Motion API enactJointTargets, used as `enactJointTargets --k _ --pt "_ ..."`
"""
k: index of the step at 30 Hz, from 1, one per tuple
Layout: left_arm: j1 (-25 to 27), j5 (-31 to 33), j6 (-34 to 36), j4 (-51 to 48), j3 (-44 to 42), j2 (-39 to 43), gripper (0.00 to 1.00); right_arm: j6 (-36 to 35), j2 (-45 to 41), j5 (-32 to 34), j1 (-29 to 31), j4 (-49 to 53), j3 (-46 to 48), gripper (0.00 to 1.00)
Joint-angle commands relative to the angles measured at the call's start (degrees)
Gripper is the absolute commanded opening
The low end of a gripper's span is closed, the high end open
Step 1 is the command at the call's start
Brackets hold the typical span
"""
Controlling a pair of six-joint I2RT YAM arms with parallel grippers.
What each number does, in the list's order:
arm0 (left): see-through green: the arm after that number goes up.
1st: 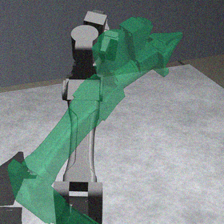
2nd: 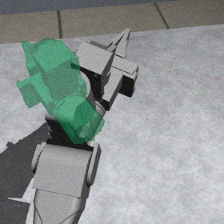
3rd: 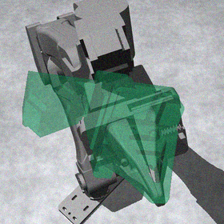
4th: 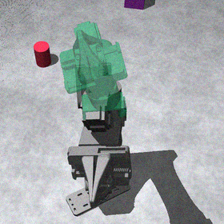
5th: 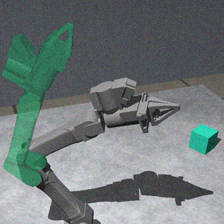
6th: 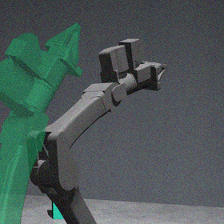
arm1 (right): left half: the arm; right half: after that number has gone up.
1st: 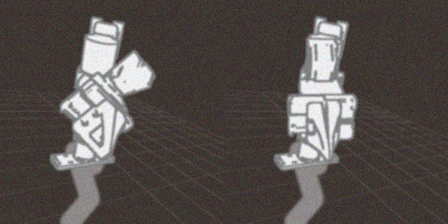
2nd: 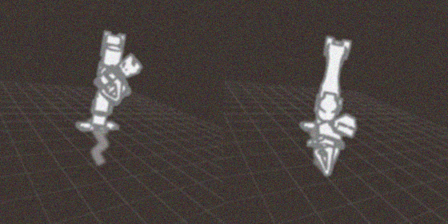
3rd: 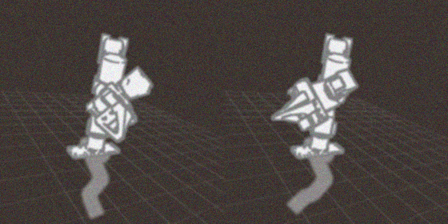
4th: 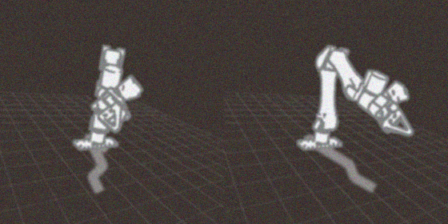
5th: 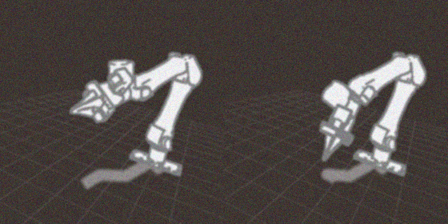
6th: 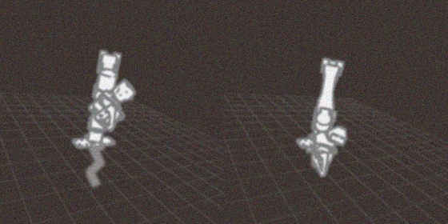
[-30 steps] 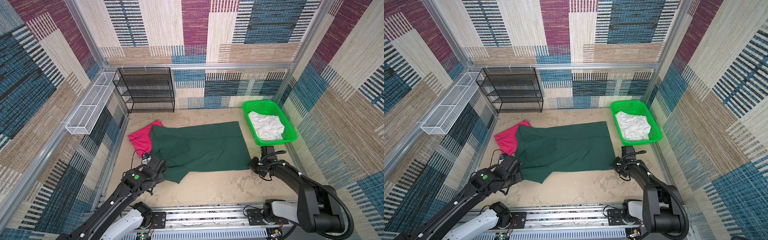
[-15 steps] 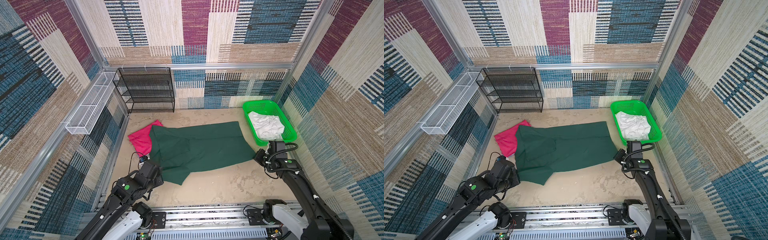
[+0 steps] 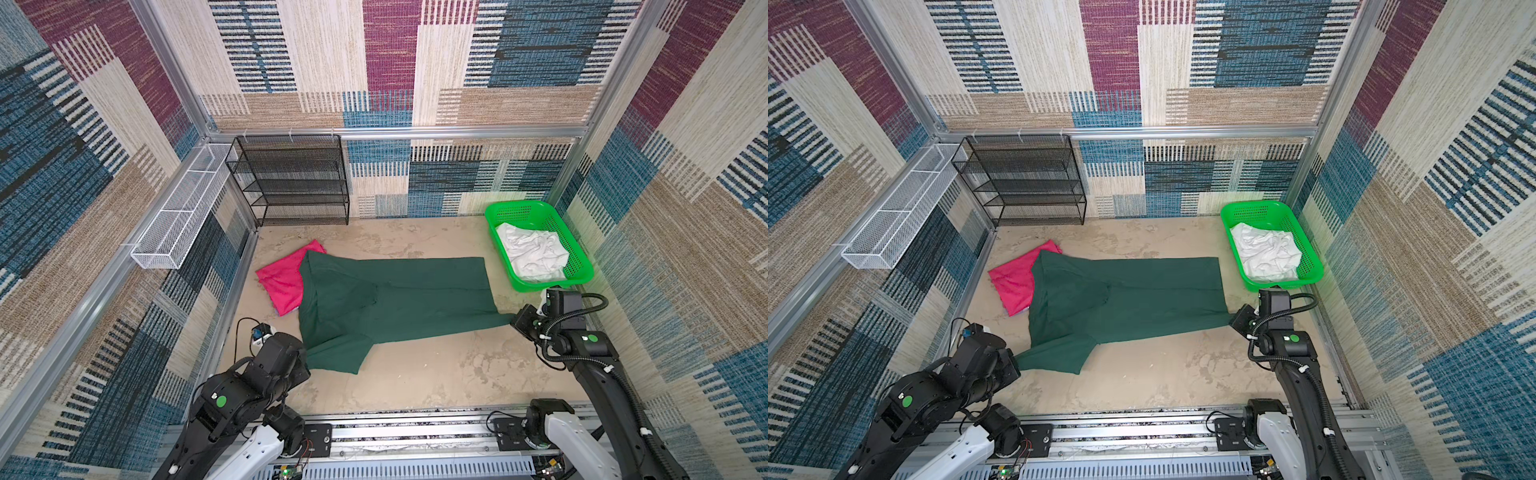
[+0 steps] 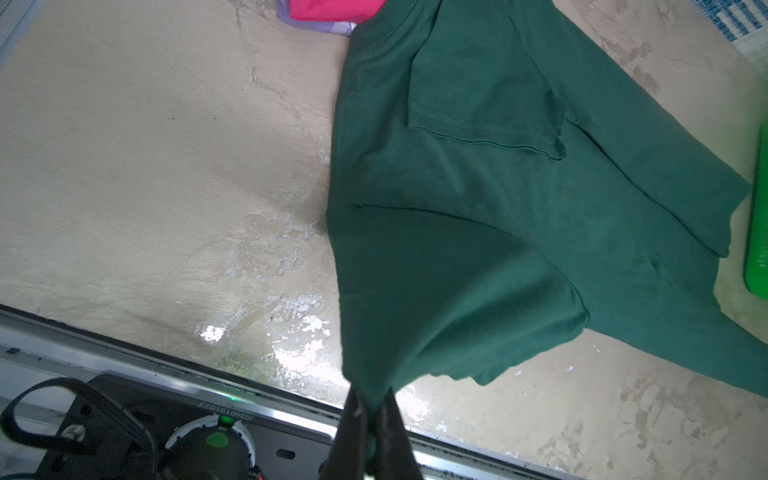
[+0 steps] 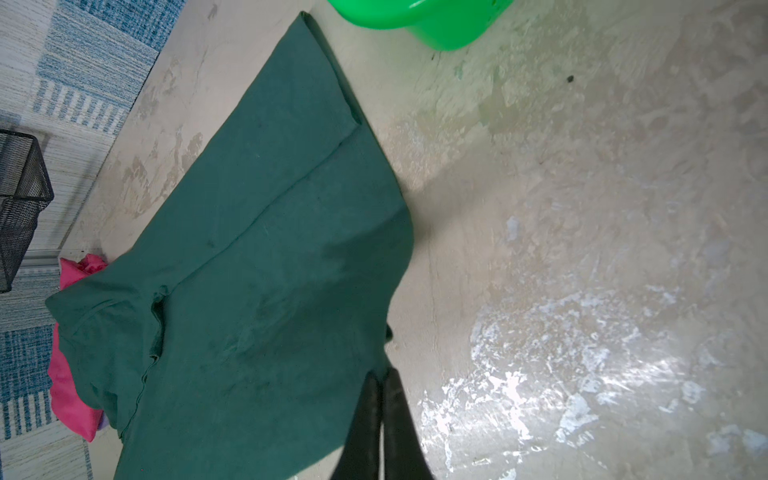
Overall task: Fold and stack the t-shirts
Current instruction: 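Fold the held near edge away from the robot over the shirt with both grippers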
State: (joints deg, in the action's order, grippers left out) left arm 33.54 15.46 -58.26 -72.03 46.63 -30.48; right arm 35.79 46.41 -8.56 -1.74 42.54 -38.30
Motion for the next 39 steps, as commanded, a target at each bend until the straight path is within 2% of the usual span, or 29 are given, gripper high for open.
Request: enactJointTargets --k 1,4,7,11,16,20,30,39 --pt "-0.1 -2.4 2.5 4.1 -2.5 -2.6 0.00 0.5 0.7 -1.5 0.1 -2.9 1.8 0.00" --pt "-0.1 -2.6 4.8 8.7 -2.9 -6.3 0.00 0.6 2.5 -3.1 0.1 -6.9 3.8 0.00" --pt "-0.5 1.0 8.1 10.7 -0.7 -11.1 0.00 0.1 5.5 -4.2 0.1 -10.8 3.9 0.00" --pt "-4.4 3.7 14.2 13.8 4.1 -18.8 0.00 -0.8 11.2 -4.5 0.1 -14.9 1.1 0.00" --pt "-14.7 -0.3 21.2 22.1 6.7 -25.1 0.00 -2.0 18.7 -2.8 0.1 -19.1 -2.3 0.00" --pt "-20.0 -2.1 25.5 26.7 9.5 -31.7 0.00 -2.2 24.4 -3.4 0.1 -22.9 -4.2 0.00" --pt "-26.1 -7.7 28.5 34.6 14.7 -45.3 0.00 -3.8 34.6 -1.6 0.1 -26.2 -10.7 0.00" --pt "-28.7 -9.7 31.0 36.7 21.6 -55.1 0.00 -4.5 41.2 -2.1 0.1 -29.4 -12.7 0.00"
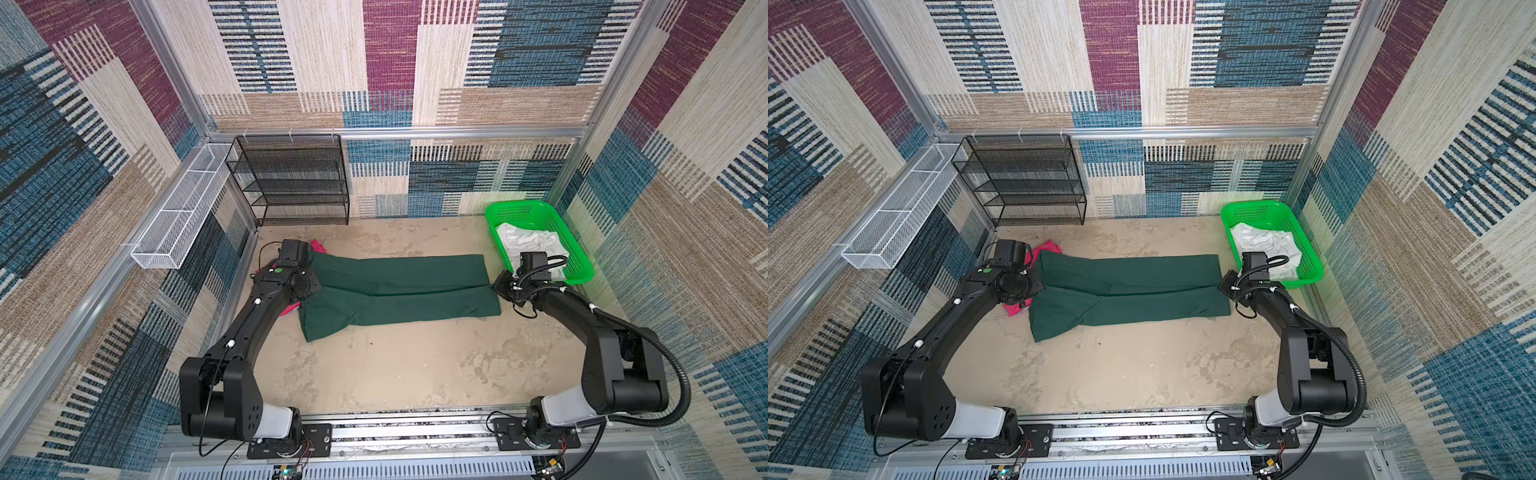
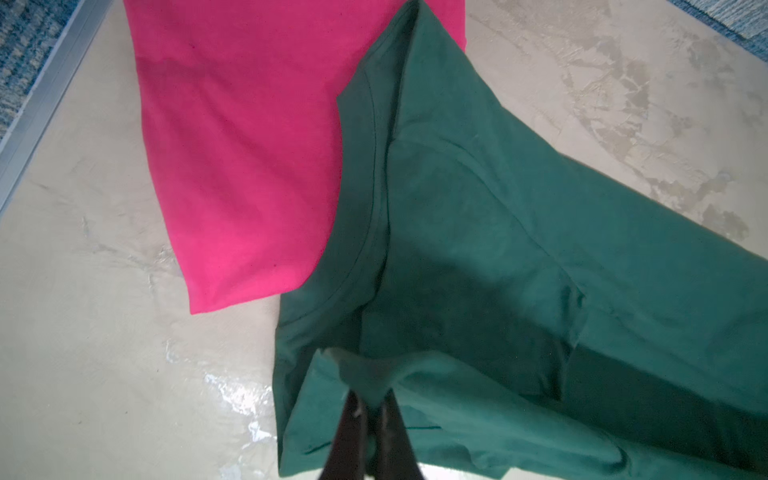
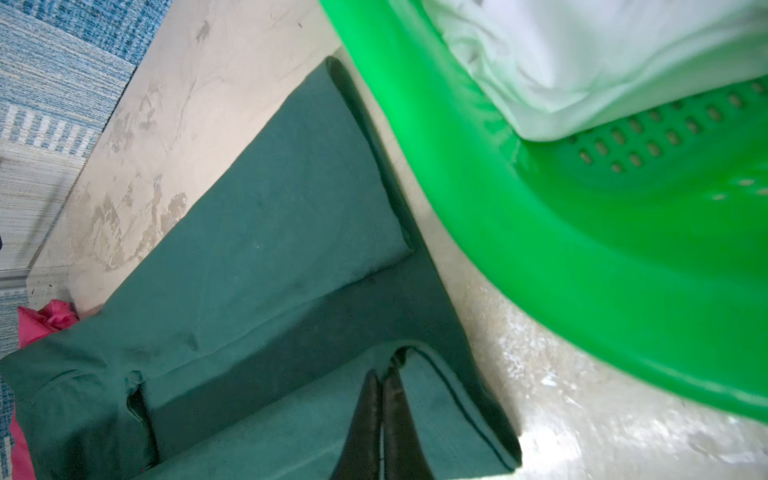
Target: Fold and stack the t-shirts
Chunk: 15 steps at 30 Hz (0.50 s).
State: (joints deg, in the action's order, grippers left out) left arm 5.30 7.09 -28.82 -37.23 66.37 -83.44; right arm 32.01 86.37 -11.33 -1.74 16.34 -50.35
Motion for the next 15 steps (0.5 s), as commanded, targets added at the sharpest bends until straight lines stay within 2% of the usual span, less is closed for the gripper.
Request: enactJointTargets --k 1,6,7,9,10,12,15 --pt "-0.6 -1.5 1.9 1.8 2.8 -3.5 0.00 -0.8 2.3 0.2 0.1 -3.5 -1.0 0.00" --pt "-1.1 -1.6 3.1 2.3 7.2 -10.5 0.01 -1.0 6.6 -1.7 0.1 -5.9 -2.7 0.00" --pt "-1.3 -1.9 3.5 2.0 8.5 -11.9 0.06 -1.1 7.1 -2.0 0.1 -6.6 -2.9 0.05" --pt "-1.5 -2.5 4.4 0.7 11.5 -14.8 0.36 -1.5 7.2 -1.5 0.1 -7.1 -3.2 0.09" --pt "-1.5 -2.8 5.3 1.4 12.2 -15.5 0.44 -1.6 6.7 -1.1 0.1 -7.8 -2.9 0.12" --pt "-1.5 -1.5 6.4 3.3 12.7 -15.6 0.50 -2.3 5.1 -1.2 0.1 -9.4 -2.3 0.27" --pt "-1.5 0.3 8.0 5.1 11.8 -13.5 0.53 -4.0 2.4 -0.9 0.5 -8.3 -2.3 0.46"
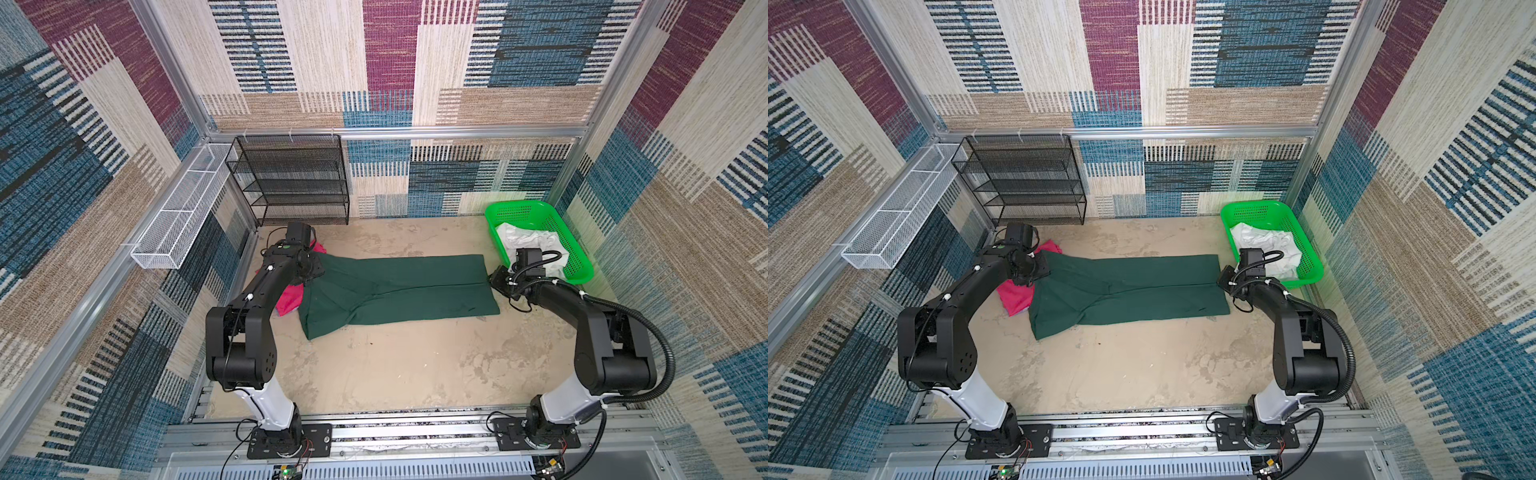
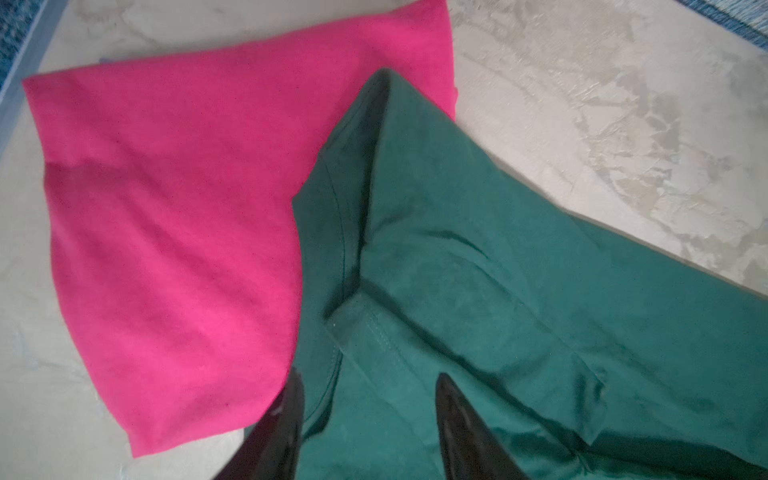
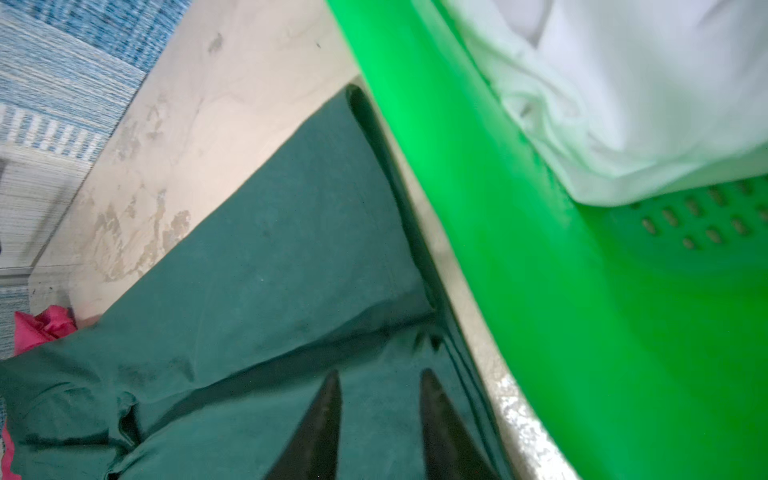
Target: Fold and stack the t-shirts
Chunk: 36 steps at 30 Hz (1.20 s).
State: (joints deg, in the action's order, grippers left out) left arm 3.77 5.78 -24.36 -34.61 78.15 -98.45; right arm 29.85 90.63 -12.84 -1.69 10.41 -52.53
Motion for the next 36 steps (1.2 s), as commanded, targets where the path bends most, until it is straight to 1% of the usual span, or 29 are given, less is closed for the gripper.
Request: enactJointTargets --k 1,3,6,8,11,17,20,26,30,36 --pt "0.0 1.0 3.2 2.3 -0.8 2.7 0.54 -2.5 -2.7 1.7 1.0 -1.4 -0.2 0.51" --pt "0.7 -2.2 1.8 3.1 -4.5 6.2 0.55 -3.8 -4.4 3.5 2.8 0.3 0.1 0.56" --pt "3.3 -8.2 -1.5 5.1 -12.2 10.9 0.54 -4.3 -4.3 2.2 5.5 1.9 0.6 0.56" --pt "5.2 -11.9 -3.9 5.7 -16.4 12.2 0.53 -4.0 -3.2 0.8 7.1 1.2 1.5 0.52" --pt "7.9 -14.5 -7.2 9.1 -21.9 12.8 0.53 -3.0 -1.2 0.1 8.5 -1.1 3.3 0.52" --pt "11.2 -16.1 -12.7 14.2 -24.9 10.4 0.52 -3.2 1.8 -0.1 8.5 -3.8 6.3 0.52" --pt "11.8 -14.9 -14.7 15.6 -25.7 9.0 0.52 -3.5 3.0 1.5 8.5 -4.0 7.2 0.52" --pt "11.8 -14.4 -15.9 16.9 -24.4 5.1 0.51 -3.5 4.6 4.9 8.5 -1.3 7.7 0.52" --pt "12.0 -14.2 -16.4 17.7 -23.4 2.9 0.50 -3.4 3.6 4.9 8.5 -1.1 8.6 0.52" --pt "12.0 -13.5 -17.7 19.8 -23.4 1.5 0.43 -3.5 2.6 3.7 8.5 -0.8 9.0 0.52"
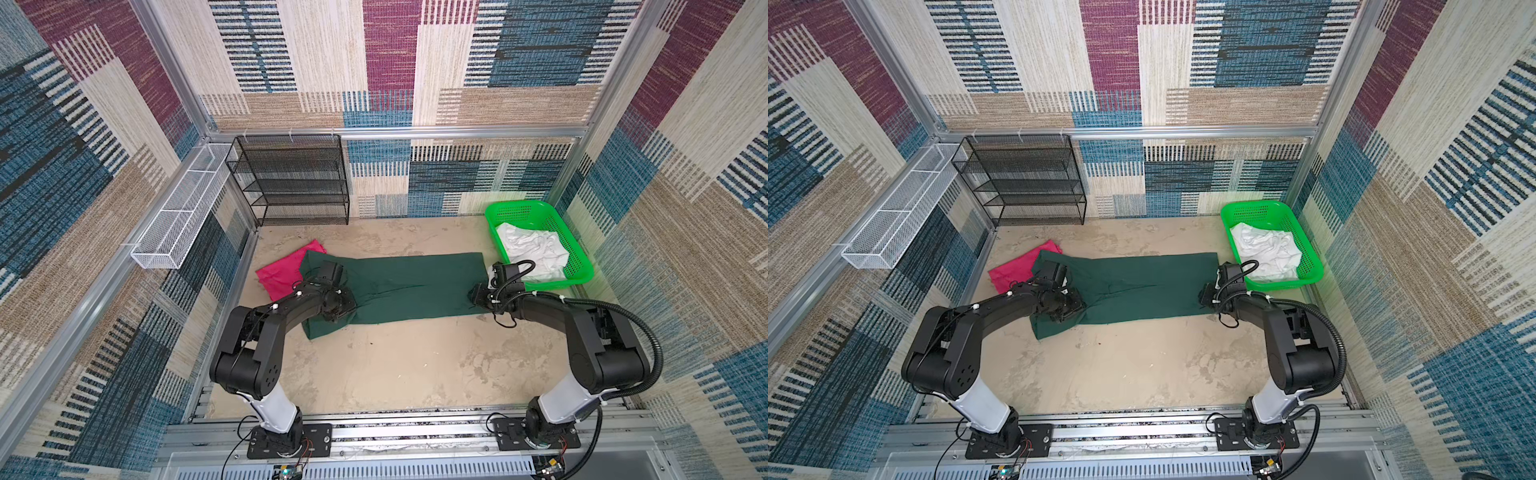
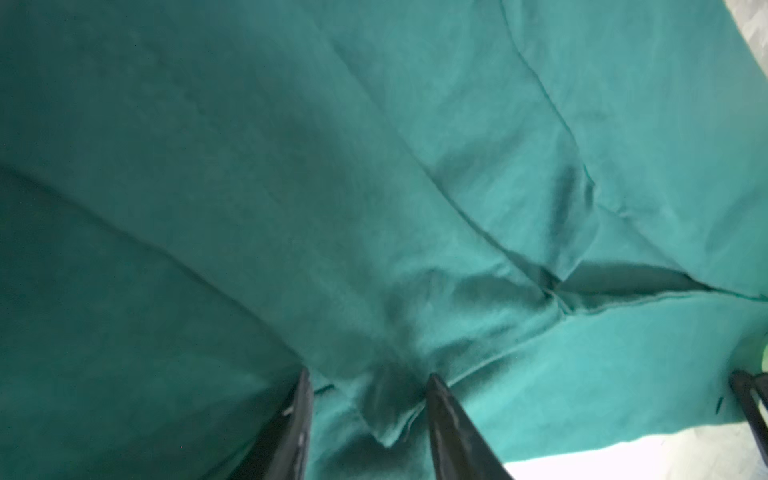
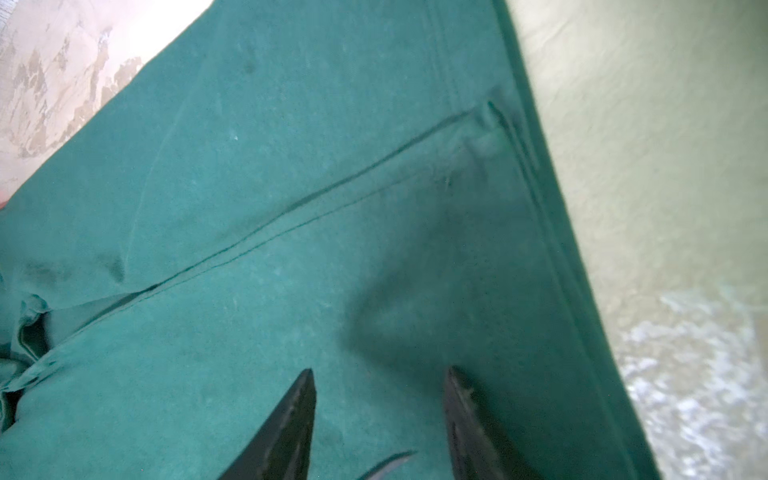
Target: Fold and stack the t-shirts
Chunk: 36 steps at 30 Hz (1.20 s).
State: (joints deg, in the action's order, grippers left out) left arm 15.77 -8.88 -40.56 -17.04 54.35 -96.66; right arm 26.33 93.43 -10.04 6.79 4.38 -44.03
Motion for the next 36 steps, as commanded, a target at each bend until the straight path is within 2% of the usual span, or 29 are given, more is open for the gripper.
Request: enactJointTargets --k 1,6,8,11,16,20,25,33,34,36 --pt "0.1 1.3 -1.8 2.7 0.4 -0.5 0.42 0.0 -0.2 0.8 0.0 5.4 0.6 0.52" --pt "0.1 2.2 -2.4 4.1 1.3 -1.8 0.36 -0.1 -0.7 0.4 0.0 5.5 1.5 0.52" --pt "0.0 2.6 -2.4 3.8 2.1 -2.6 0.28 -0.1 -1.1 0.4 0.0 5.6 1.9 0.52" --pt "0.0 2.0 -1.9 4.1 2.8 -3.0 0.10 -0.2 -1.6 0.3 0.0 5.8 2.5 0.52" --pt "0.1 3.5 1.0 0.7 5.8 -2.6 0.02 -0.2 -2.0 0.0 0.0 5.8 3.5 0.52" --pt "0.2 6.1 6.0 -4.1 11.2 -4.1 0.01 -0.2 -2.2 0.0 0.0 5.7 3.9 0.52" --pt "0.2 7.5 13.4 -12.4 23.6 -10.2 0.00 -0.2 -2.0 -0.5 0.0 5.5 4.4 0.52" --pt "0.6 10.3 19.1 -19.5 39.7 -18.3 0.02 0.0 -2.2 -1.3 0.0 4.7 6.0 0.52" --pt "0.7 10.5 19.4 -20.1 40.8 -18.9 0.05 0.0 -2.2 -1.4 0.0 4.6 6.2 0.52" --pt "0.7 10.1 20.3 -21.1 42.1 -20.0 0.29 -0.1 -2.3 -1.5 0.0 4.6 6.4 0.52"
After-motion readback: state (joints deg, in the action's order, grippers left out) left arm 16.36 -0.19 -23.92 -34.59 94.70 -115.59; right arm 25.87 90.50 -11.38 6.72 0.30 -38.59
